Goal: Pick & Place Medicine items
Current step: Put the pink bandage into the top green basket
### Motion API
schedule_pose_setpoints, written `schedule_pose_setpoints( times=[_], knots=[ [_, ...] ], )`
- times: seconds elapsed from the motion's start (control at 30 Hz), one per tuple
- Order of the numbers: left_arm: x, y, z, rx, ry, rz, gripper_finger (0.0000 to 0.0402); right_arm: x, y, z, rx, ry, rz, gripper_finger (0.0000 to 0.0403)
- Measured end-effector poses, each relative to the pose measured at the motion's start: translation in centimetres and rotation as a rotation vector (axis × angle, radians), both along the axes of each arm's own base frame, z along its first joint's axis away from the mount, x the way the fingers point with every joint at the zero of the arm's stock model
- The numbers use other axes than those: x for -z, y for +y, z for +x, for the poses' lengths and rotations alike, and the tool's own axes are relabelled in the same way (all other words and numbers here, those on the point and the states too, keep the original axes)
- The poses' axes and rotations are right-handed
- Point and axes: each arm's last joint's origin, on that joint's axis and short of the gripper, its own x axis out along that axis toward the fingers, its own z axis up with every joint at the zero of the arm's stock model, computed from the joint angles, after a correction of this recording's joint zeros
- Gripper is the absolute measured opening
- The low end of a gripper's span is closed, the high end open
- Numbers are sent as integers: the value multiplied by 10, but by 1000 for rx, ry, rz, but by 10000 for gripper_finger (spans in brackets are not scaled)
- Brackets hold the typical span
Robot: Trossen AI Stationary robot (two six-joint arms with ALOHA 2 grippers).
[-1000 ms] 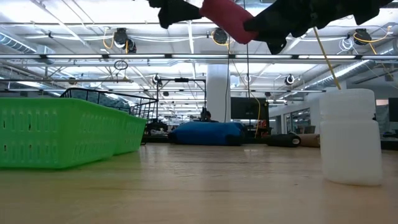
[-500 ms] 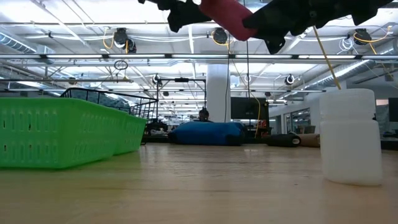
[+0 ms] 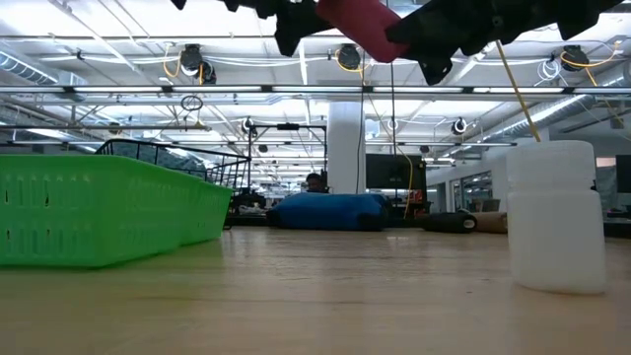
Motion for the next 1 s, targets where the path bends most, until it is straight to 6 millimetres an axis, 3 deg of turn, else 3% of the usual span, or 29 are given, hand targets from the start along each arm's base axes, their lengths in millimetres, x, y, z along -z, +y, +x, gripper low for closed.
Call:
schedule_pose_setpoints(
  times=[0.2, 0.47, 0.67, 0.8, 1.0],
  knots=[
    [-2, 0, 2, 7, -33, 10, 136, -1, 1, 0, -36, -6, 11, 63],
    [-11, -2, -6, -34, -52, 17, 65, -3, 0, -2, -35, -15, -12, 108],
    [-36, -8, -48, -165, -90, 50, 65, -17, -3, -19, -63, -25, -55, 168],
    [-19, -24, -84, -192, -63, 46, 65, -32, -7, -34, -54, -56, -56, 192],
    [21, -48, -129, -301, -103, -64, 65, -30, -10, -48, -52, -96, -53, 200]
  ],
)
